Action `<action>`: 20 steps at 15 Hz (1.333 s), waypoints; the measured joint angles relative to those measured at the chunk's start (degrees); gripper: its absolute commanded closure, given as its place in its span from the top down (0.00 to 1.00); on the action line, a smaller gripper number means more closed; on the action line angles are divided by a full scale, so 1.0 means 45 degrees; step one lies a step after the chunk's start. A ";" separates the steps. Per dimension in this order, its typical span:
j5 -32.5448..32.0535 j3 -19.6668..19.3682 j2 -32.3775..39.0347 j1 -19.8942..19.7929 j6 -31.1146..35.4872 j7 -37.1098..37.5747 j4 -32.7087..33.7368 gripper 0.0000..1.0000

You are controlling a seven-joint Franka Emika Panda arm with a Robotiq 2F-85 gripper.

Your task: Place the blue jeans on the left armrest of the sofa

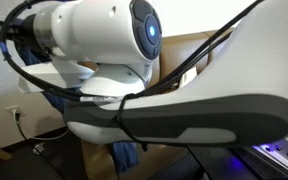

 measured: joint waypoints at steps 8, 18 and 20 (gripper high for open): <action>0.0905 -0.1571 0.1491 0.1125 -0.0148 0.1125 -0.0238 0.02; 0.2227 -0.3708 0.4029 0.1285 -0.5292 0.4781 -0.0488 0.02; 0.1890 -0.4407 0.4722 0.1377 -0.6207 0.5963 -0.0630 0.02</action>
